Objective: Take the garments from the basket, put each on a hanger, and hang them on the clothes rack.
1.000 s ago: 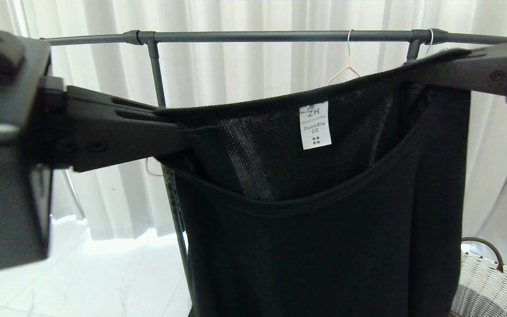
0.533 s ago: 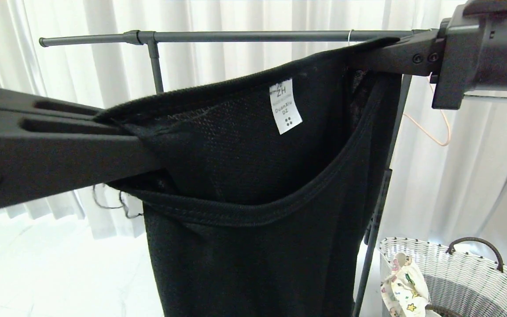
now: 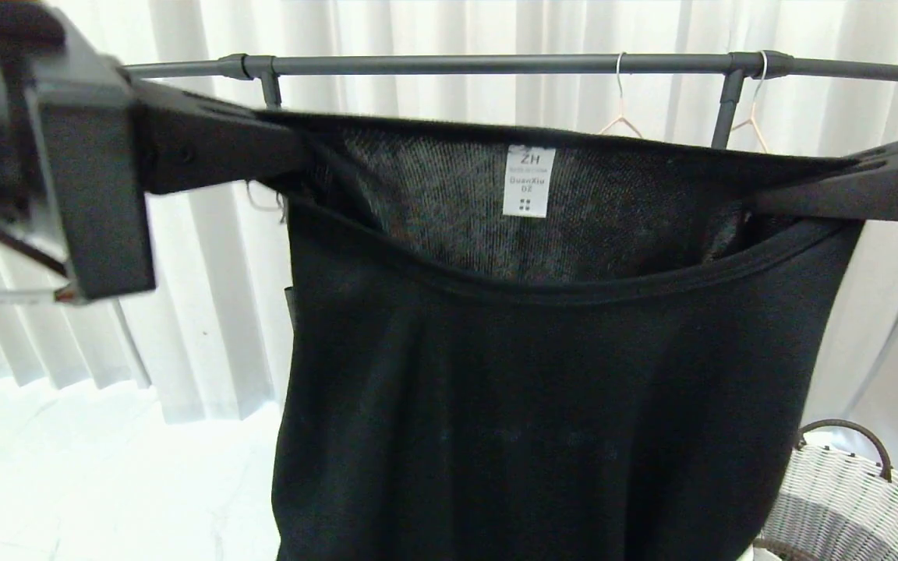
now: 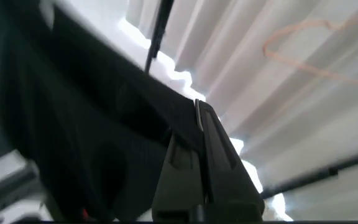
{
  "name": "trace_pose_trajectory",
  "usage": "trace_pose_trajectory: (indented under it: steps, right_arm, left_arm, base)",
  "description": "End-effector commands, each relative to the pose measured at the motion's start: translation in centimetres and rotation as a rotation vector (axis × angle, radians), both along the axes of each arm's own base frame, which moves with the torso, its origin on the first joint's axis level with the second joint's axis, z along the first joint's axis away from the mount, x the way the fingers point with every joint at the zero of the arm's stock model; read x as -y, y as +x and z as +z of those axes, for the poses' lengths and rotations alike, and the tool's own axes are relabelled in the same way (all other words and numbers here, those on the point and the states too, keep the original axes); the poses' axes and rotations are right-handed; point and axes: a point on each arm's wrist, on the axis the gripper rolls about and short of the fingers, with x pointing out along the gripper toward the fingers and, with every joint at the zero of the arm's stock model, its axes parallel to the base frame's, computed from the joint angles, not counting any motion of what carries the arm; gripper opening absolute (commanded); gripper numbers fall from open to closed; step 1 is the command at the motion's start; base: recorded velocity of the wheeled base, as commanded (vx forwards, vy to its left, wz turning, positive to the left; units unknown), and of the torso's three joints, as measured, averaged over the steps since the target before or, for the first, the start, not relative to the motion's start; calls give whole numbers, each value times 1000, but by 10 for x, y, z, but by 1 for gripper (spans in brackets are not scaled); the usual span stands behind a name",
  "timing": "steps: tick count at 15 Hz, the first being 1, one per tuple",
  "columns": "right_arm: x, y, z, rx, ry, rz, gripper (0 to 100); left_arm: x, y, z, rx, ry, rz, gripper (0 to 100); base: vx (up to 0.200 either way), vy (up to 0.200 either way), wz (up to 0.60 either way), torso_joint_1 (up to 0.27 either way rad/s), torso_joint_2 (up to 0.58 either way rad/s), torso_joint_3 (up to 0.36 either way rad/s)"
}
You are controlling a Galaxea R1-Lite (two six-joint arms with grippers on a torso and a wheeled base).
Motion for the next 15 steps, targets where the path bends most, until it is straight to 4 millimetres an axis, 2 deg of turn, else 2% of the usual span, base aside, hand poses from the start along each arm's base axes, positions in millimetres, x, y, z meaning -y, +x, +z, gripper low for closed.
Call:
trace_pose_trajectory:
  steps: [1, 5, 15]
  right_arm:
    - [15, -14, 8, 39, 29, -1, 0]
    - [9, -8, 7, 58, 22, 4, 0]
    - [9, -8, 7, 58, 20, 2, 0]
  left_arm:
    - [12, 19, -4, -13, 14, 32, 0]
    - [11, 19, -6, -17, 21, 32, 0]
    - [12, 19, -7, -16, 26, 34, 0]
  base:
    - [0, 0, 0, 0, 0, 0]
    - [0, 0, 0, 0, 0, 0]
    - [0, 0, 0, 0, 0, 0]
